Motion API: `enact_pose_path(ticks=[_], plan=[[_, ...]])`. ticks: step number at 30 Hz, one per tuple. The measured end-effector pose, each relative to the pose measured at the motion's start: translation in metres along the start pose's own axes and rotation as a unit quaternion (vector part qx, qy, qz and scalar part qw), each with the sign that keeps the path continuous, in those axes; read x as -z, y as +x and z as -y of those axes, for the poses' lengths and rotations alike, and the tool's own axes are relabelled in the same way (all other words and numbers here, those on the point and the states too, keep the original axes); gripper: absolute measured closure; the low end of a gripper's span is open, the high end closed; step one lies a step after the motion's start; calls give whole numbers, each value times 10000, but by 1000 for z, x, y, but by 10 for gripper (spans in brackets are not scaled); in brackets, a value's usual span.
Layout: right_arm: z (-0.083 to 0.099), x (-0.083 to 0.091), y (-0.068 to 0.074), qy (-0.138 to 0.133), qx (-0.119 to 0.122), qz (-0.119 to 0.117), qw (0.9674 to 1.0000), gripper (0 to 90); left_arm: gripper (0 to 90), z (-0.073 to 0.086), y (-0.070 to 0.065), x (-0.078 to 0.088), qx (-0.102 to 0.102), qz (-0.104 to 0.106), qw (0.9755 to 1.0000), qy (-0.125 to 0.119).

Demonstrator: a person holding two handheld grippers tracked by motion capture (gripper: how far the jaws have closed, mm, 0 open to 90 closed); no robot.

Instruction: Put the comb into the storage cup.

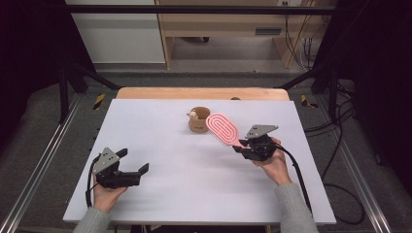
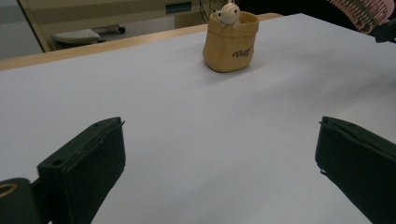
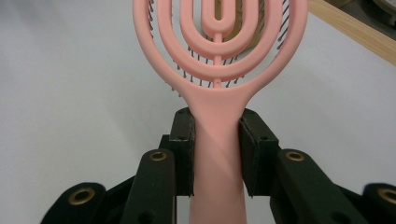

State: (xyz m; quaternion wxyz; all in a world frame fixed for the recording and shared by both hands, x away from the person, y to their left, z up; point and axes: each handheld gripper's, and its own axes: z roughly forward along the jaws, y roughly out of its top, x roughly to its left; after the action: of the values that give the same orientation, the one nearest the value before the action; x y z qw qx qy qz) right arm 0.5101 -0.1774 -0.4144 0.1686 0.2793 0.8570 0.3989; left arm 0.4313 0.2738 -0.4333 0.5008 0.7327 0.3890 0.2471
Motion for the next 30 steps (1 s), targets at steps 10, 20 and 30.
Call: enact_pose_path(ticks=[10, 20, 30], plan=[[1, -1, 12, -212, 36, -91, 9997, 696, 17, -12, -11, 2, 157, -98, 9998, -88], [2, -7, 23, -376, 74, -184, 9991, 696, 19, -26, -21, 2, 253, -169, 9994, -144], [0, -11, 33, -483, 159, -255, 9984, 696, 19, -46, -36, -7, 237, -103, 9993, -260]])
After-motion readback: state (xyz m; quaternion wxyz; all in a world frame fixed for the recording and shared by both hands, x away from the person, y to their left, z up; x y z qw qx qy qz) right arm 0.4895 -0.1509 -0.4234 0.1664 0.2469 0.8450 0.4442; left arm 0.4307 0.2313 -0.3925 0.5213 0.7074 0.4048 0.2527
